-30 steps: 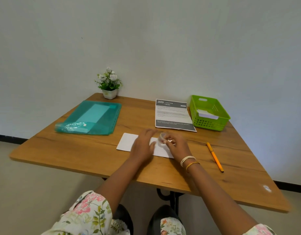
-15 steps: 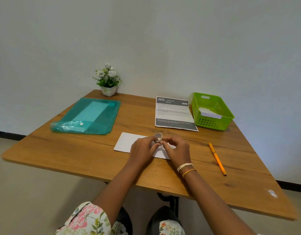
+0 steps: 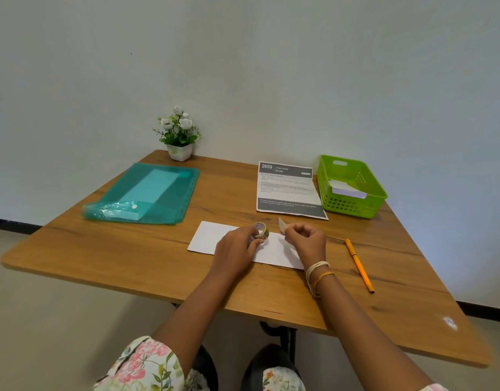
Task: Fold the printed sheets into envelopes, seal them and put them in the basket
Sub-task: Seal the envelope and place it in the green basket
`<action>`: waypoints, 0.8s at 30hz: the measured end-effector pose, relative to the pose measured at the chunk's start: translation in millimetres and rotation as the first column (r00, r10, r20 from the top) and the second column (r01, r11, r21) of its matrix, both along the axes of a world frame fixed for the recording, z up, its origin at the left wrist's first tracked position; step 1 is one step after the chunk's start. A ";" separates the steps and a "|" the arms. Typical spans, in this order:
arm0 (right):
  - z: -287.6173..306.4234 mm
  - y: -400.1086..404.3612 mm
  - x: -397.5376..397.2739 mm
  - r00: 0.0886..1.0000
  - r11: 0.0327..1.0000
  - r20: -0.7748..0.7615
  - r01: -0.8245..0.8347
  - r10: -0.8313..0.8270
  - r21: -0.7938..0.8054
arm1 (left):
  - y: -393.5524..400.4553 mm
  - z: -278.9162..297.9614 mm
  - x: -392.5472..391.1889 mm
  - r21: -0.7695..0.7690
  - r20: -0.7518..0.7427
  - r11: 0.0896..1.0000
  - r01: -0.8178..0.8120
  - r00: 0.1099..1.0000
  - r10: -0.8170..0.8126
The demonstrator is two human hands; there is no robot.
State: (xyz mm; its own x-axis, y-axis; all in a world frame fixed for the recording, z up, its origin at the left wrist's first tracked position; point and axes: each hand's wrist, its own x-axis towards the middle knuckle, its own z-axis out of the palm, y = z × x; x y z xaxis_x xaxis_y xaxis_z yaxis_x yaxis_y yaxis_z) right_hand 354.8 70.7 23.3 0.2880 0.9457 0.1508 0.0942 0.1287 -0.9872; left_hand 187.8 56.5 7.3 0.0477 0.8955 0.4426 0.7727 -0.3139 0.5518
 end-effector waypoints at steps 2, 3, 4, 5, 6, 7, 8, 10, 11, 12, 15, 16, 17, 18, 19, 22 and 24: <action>-2.1 0.5 3.0 1.000 0.999 -0.021 -0.019 0.019 -0.039 | 0.7 0.6 1.0 -0.008 0.000 1.000 -0.005 1.000 0.005; -3.8 0.2 3.9 0.999 0.998 -0.028 -0.029 0.028 -0.052 | 1.5 1.1 1.7 -0.014 0.003 1.000 -0.005 1.000 0.005; -4.9 0.3 4.3 0.999 0.997 -0.040 -0.039 0.037 -0.062 | 2.7 2.1 2.4 -0.016 0.003 1.000 -0.009 1.000 0.009; -5.2 0.6 4.3 0.998 0.996 -0.053 -0.047 0.044 -0.069 | 4.8 3.2 3.2 -0.014 -0.002 1.000 -0.015 1.000 0.015; -5.5 1.1 4.4 0.997 0.996 -0.069 -0.050 0.044 -0.077 | 7.5 4.2 4.4 -0.010 -0.014 1.000 -0.025 1.000 0.025; -5.6 2.3 4.8 0.996 0.995 -0.086 -0.045 0.037 -0.087 | 11.2 5.2 5.9 -0.006 -0.026 0.999 -0.038 0.999 0.038; -5.0 2.5 5.1 0.994 0.995 -0.106 -0.039 0.029 -0.094 | 15.8 6.1 7.5 -0.006 -0.039 0.999 -0.053 0.998 0.053; -4.6 2.5 6.5 0.992 0.994 -0.127 -0.030 0.017 -0.101 | 27.2 8.5 11.5 -0.023 -0.053 0.996 -0.082 0.995 0.081; -5.5 2.3 7.0 0.992 0.994 -0.125 -0.033 0.020 -0.101 | 32.9 10.0 12.5 -0.037 -0.052 0.995 -0.095 0.994 0.093; -6.8 2.4 8.6 0.992 0.994 -0.122 -0.037 0.024 -0.101 | 38.4 12.1 13.5 -0.053 -0.050 0.993 -0.102 0.994 0.099; -9.5 3.0 12.6 0.988 0.994 -0.147 -0.050 0.036 -0.094 | 52.5 15.2 13.3 -0.092 -0.093 0.992 -0.091 0.992 0.083; -10.0 3.6 13.3 0.986 0.994 -0.162 -0.050 0.035 -0.092 | 54.9 15.6 12.8 -0.103 -0.116 0.991 -0.086 0.990 0.074; -10.1 4.1 13.6 0.984 0.995 -0.176 -0.052 0.036 -0.088 | 56.7 15.0 12.0 -0.114 -0.135 0.990 -0.081 0.989 0.065; -9.8 4.0 13.3 0.982 0.995 -0.183 -0.053 0.036 -0.085 | 57.7 13.9 11.5 -0.123 -0.142 0.990 -0.076 0.988 0.058; -9.8 4.4 13.3 0.982 0.995 -0.184 -0.052 0.036 -0.082 | 57.7 12.5 11.3 -0.122 -0.143 0.990 -0.072 0.988 0.054; -10.9 4.4 13.7 0.981 0.996 -0.189 -0.055 0.041 -0.067 | 51.3 6.3 13.4 0.029 -0.124 0.998 -0.061 0.990 0.064; -12.5 2.8 12.8 0.985 0.998 -0.166 -0.048 0.043 -0.030 | 44.0 2.7 17.8 0.163 -0.033 0.987 -0.008 0.999 0.014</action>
State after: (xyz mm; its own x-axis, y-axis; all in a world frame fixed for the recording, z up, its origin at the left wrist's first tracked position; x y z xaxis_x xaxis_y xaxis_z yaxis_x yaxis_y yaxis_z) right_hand 367.6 73.5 10.8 0.2627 0.9621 0.0728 -0.0758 0.0958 -0.9925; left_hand 205.6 100.5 10.0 0.0553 0.8121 0.5809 0.7938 -0.3886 0.4678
